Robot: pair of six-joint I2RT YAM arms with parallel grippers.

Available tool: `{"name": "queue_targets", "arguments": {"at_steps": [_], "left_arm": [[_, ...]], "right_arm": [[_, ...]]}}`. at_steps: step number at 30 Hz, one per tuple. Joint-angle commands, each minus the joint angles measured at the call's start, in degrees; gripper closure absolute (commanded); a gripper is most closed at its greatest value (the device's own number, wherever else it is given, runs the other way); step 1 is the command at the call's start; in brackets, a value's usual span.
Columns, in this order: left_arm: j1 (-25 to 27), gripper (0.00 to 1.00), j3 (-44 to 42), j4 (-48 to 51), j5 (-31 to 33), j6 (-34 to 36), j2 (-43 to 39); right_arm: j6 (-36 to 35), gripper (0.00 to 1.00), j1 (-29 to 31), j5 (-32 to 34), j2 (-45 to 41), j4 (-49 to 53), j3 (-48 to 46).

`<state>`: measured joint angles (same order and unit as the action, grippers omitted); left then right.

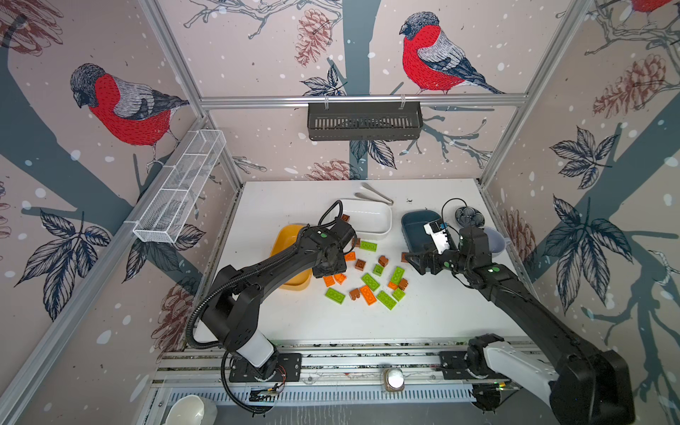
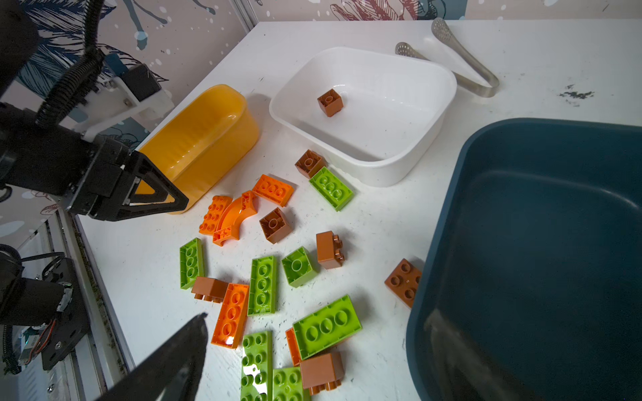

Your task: Sort the legos into containers by color

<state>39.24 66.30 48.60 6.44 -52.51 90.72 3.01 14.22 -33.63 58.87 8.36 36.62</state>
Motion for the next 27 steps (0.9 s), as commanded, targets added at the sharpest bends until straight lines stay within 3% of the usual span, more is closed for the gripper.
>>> {"name": "queue_targets", "arguments": {"at_steps": [1,5,27], "left_arm": [[0.2,0.49,-2.78,-5.03,-0.79,-5.32,-0.25],[0.13,0.54,-6.48,-6.66,0.21,-5.74,0.46],[-4.1,0.53,-11.64,-14.04,-0.33,0.47,3.23]], "right_arm": [[0.33,0.01,0.19,-1.49,-0.41,-1.48,-0.23],[0.75,0.01,0.37,-2.27,-1.03,-1.08,-0.33],[0.95,0.01,0.37,-1.97,-3.32,0.43,-0.67]]}}
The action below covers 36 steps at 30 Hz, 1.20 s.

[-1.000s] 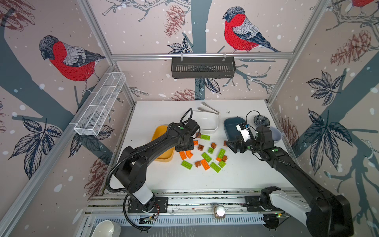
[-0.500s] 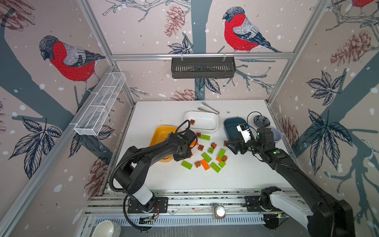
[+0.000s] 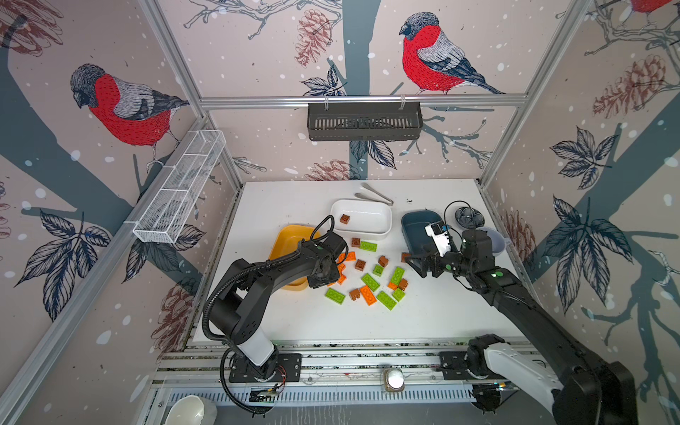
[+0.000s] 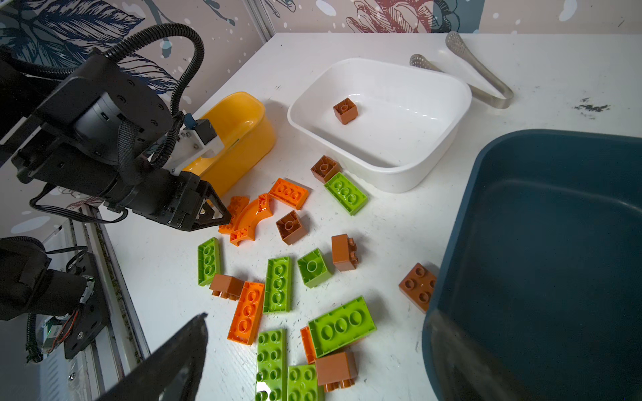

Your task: Sort the legos into containers by color

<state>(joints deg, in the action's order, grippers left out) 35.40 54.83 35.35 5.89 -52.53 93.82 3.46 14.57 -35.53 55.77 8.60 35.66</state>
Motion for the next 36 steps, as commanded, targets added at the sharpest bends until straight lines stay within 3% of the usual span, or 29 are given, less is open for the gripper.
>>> {"name": "queue_targets", "arguments": {"at_steps": [1,8,18,36], "left_arm": [[-0.24,0.54,-0.12,-0.89,0.02,0.57,-0.03],[-0.24,0.53,2.03,2.79,0.96,-0.13,-1.37],[-0.34,0.51,3.88,0.64,0.48,-0.04,2.12],[-0.59,0.51,4.33,0.18,5.65,-2.84,3.54]], "right_arm": [[0.49,0.01,0.02,-0.06,-0.29,0.33,0.29],[0.67,0.01,0.02,0.03,-0.42,0.21,0.11],[0.32,0.01,-0.06,0.28,-0.3,0.51,0.38],[0.58,0.0,-0.07,0.28,-0.32,0.03,0.03]]}}
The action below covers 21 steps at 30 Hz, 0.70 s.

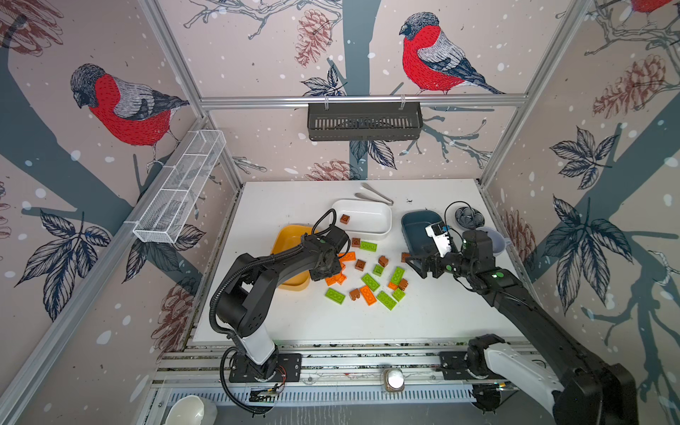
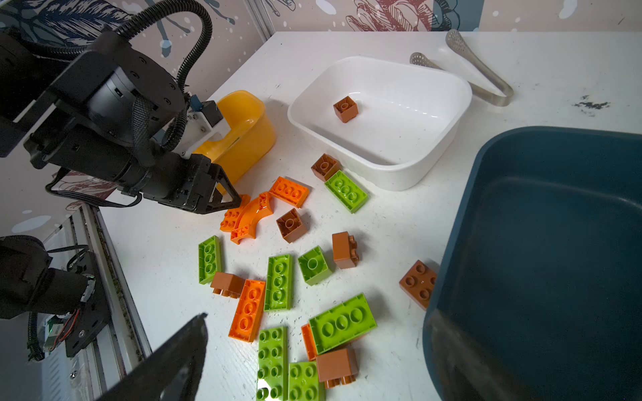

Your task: Sort the legos into containers by color

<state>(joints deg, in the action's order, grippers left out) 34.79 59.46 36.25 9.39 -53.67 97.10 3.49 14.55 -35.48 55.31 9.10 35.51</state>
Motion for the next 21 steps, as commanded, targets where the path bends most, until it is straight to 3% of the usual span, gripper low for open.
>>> {"name": "queue_targets", "arguments": {"at_steps": [1,21], "left_arm": [[0.0,0.51,-0.31,-0.98,1.87,-1.79,0.75],[2.62,0.54,-1.98,-0.65,-1.54,-3.7,1.42]], "right_arm": [[0.56,0.01,-0.04,0.24,0.22,-0.51,0.18],[0.38,0.01,-0.16,0.16,0.14,-0.37,0.17]]}}
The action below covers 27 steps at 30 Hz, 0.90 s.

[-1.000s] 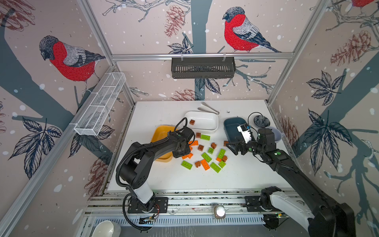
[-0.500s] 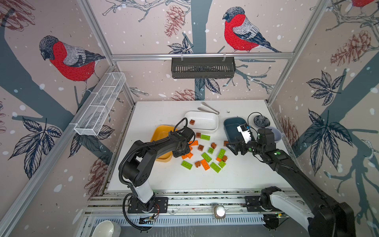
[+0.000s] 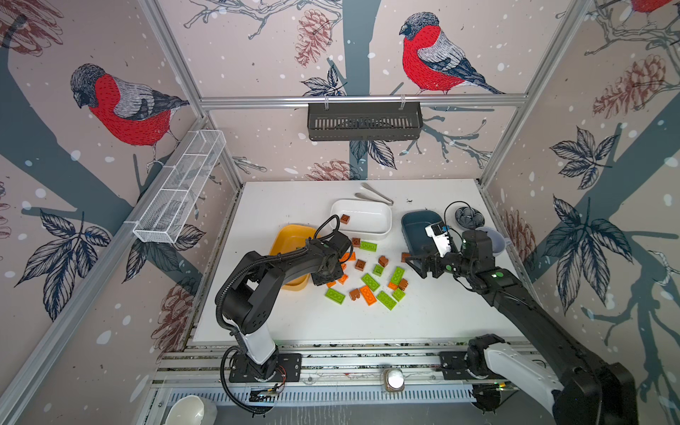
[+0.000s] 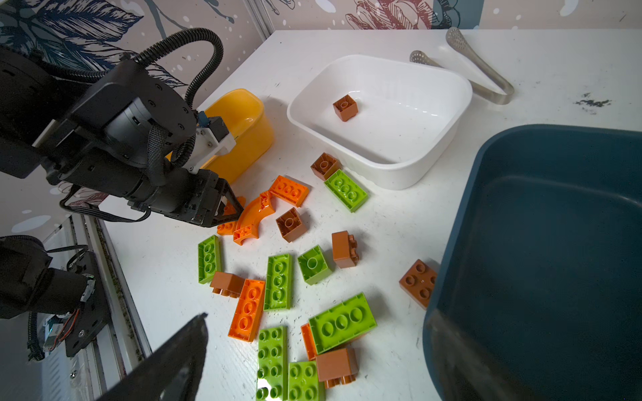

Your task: Sort the legos into containers by color

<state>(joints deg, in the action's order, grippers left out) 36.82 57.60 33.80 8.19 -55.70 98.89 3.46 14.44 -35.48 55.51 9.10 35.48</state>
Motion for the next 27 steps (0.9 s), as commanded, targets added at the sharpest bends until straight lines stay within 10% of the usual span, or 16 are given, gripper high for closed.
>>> {"name": "queue_targets", "arguments": {"at_steps": [1,13,27], "left_arm": [[0.8,0.53,-0.12,2.13,-0.35,-1.93,-0.47],[1.22,0.71,0.05,3.5,0.28,-0.31,-1.58],[2.7,0.71,26.93,3.68,-8.38,14.53,3.23]], "right_arm": [[0.32,0.0,-0.02,0.09,-0.12,-0.33,0.14],[0.23,0.0,-0.25,0.25,-0.22,-0.18,-0.06],[1.09,0.01,-6.48,-0.37,-1.08,1.54,2.03]]}}
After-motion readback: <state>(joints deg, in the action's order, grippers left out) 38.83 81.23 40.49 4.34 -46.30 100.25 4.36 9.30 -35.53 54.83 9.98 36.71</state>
